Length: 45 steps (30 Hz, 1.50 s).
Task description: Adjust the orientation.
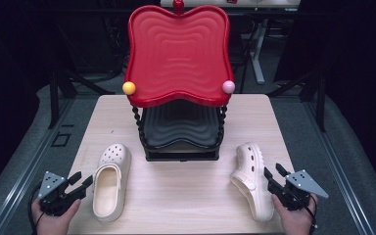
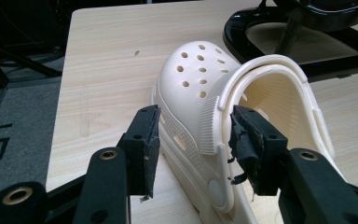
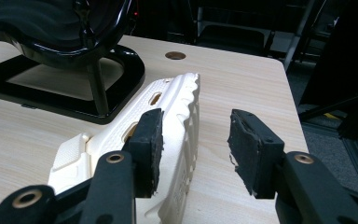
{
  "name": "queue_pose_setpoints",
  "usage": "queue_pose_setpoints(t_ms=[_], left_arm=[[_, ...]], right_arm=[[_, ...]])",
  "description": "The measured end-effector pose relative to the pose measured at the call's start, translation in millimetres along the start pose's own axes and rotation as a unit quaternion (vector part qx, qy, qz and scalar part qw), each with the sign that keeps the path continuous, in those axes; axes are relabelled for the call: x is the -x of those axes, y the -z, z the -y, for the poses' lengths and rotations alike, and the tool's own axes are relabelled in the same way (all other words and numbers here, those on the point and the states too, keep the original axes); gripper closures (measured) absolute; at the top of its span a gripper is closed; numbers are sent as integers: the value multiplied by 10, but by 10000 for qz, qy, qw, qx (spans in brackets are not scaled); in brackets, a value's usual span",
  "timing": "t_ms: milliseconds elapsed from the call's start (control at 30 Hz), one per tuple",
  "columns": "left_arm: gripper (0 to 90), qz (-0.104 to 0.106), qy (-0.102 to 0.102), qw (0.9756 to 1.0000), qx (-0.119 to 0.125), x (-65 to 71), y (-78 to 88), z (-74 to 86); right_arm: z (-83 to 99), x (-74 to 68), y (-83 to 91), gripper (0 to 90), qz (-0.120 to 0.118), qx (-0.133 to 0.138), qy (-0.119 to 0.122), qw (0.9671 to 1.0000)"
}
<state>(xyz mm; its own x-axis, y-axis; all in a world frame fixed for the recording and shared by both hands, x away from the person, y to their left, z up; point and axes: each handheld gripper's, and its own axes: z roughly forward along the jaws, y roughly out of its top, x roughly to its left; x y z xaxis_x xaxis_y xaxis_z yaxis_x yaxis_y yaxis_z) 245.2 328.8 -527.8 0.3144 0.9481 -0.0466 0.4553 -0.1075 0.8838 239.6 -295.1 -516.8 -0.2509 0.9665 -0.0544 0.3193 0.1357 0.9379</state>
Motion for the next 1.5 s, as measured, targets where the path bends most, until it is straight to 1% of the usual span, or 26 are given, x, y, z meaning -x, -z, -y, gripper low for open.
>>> queue_pose_setpoints(t_ms=[167, 233, 300, 367, 500, 567, 700, 800, 833, 900, 933, 967, 1000, 1033, 1067, 1133, 1167, 1200, 1233, 1267, 1300, 1333, 1367, 1400, 1467, 1500], left_arm=[[537, 68, -44, 10000, -39, 17, 38, 5], [538, 45, -77, 10000, -37, 30, 50, 9], [534, -34, -134, 9999, -31, 60, 73, 11], [514, -85, -114, 9999, -1, 81, 80, 13], [510, -83, -100, 9999, -8, 86, 80, 20], [506, -95, -116, 9998, -88, 88, 86, 30], [488, -54, -113, 9998, -143, 114, 91, 56], [466, -60, -196, 9996, -188, 135, 87, 58], [465, -63, -273, 9992, -276, 150, 61, 70], [459, -20, -308, 9988, -378, 167, 31, 81], [459, -20, -308, 9988, -378, 167, 31, 81], [459, -67, -368, 9985, -400, 206, -13, 71], [460, -139, -368, 9985, -384, 225, -43, 55], [466, -139, -368, 9985, -384, 225, -43, 55], [466, -224, -371, 9984, -362, 242, -93, 28], [488, -290, -415, 9979, -402, 264, -177, -10], [501, -343, -495, 9971, -467, 280, -231, -29], [526, -462, -649, 9949, -626, 306, -328, -58], [564, -462, -649, 9949, -626, 306, -328, -58], [600, -429, -606, 9948, -694, 313, -369, -72], [600, -495, -608, 9944, -712, 326, -400, -88], [628, -573, -612, 9937, -739, 346, -424, -111], [689, -659, -644, 9929, -749, 355, -434, -123], [725, -688, -638, 9926, -769, 359, -444, -137], [729, -694, -633, 9927, -757, 358, -459, -140], [737, -722, -683, 9924, -728, 372, -460, -135]], right_arm=[[1, -2, 9, 539, -13, 11, -48, 10000], [-3, -6, 14, 539, -30, 19, -53, 10000], [-8, -7, 22, 539, -29, 46, -14, 10000], [-8, -9, -1, 539, -49, 60, -77, 9999], [-17, -20, -8, 539, -58, 31, -68, 10000], [-26, -20, -8, 539, -52, 100, -60, 9999], [-31, -16, -21, 539, -57, 67, -88, 9999], [-35, -24, -22, 540, -77, 77, -92, 9999], [-37, -27, -16, 540, -78, 92, -84, 9999], [-41, -30, -15, 539, -97, 116, -107, 9998], [-41, -29, -16, 540, -92, 105, -103, 9998], [-38, -31, -21, 539, -104, 103, -115, 9998], [-35, -29, -23, 540, -107, 88, -111, 9998], [-35, -29, -23, 540, -107, 88, -111, 9998], [-34, -28, -20, 539, -101, 75, -116, 9999], [-30, -24, -18, 539, -68, 119, -130, 9998], [-28, -24, -16, 540, -47, 127, -154, 9998], [-26, -23, -6, 540, -49, 110, -154, 9998], [-26, -23, -6, 540, -49, 110, -154, 9998], [-26, -30, 3, 540, -32, 101, -161, 9998], [-26, -30, 3, 540, -32, 101, -161, 9998], [-25, -30, 6, 539, -26, 117, -158, 9998], [-26, -33, 13, 539, -19, 120, -154, 9998], [-23, -32, 17, 540, -7, 137, -151, 9998], [-21, -28, 21, 539, 2, 125, -146, 9998], [-16, -17, 23, 540, 16, 115, -177, 9998]])
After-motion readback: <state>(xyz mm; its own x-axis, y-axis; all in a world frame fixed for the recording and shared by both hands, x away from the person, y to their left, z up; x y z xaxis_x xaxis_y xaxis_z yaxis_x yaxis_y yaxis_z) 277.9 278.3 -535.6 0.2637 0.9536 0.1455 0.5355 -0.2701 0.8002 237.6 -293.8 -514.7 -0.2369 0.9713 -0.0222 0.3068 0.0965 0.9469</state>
